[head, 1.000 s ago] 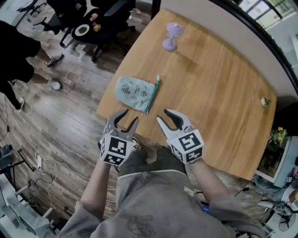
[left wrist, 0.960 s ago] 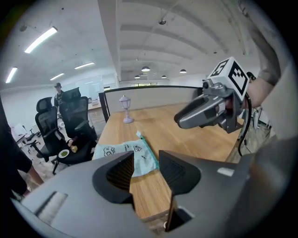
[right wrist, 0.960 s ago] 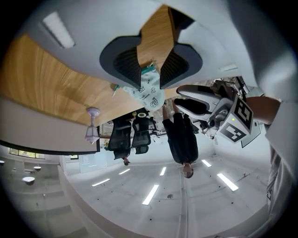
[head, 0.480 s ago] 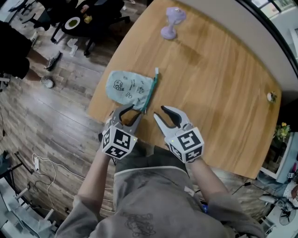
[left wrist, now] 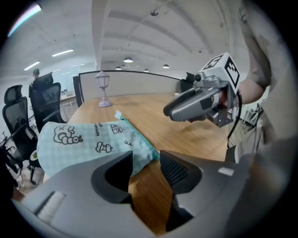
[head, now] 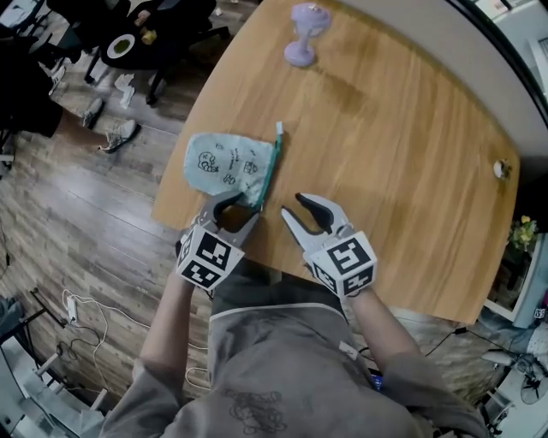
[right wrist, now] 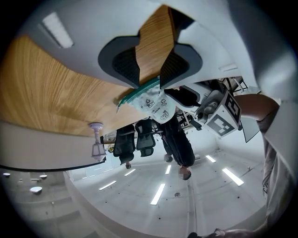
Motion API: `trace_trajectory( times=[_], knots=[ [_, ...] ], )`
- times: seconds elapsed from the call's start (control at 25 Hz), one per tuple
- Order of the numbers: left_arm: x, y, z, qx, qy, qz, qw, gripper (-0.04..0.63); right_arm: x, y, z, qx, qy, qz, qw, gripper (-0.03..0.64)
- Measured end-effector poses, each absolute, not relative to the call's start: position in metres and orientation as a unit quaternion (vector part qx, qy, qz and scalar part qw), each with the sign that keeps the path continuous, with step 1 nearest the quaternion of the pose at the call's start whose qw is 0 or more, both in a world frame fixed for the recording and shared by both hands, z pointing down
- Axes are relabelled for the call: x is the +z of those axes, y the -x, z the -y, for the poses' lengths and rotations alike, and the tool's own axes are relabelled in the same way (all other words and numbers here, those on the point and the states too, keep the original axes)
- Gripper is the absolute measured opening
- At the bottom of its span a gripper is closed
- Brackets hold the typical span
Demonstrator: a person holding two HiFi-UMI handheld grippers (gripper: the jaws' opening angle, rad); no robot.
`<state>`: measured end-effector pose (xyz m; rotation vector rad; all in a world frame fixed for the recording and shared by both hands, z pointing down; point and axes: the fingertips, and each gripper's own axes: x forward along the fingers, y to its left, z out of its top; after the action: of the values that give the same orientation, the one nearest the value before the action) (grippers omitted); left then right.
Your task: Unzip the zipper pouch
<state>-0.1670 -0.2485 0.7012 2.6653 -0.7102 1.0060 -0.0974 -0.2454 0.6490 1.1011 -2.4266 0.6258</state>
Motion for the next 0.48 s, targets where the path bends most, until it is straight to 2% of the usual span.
trace_trajectory(
  times=[0.2,0.48],
  knots=[
    [0.709,0.162,0.244,0.373,-0.898,0.223,0.072,0.180,0.651,0.091,0.247,0.228,-0.396,0.866,0.202,0.135],
    [0.715,0.156,0.240,0.409,-0.890,0.201,0.036,0.029,0.656,0.089,0.254,0.236,-0.401,0.862,0.202,0.135]
  ],
)
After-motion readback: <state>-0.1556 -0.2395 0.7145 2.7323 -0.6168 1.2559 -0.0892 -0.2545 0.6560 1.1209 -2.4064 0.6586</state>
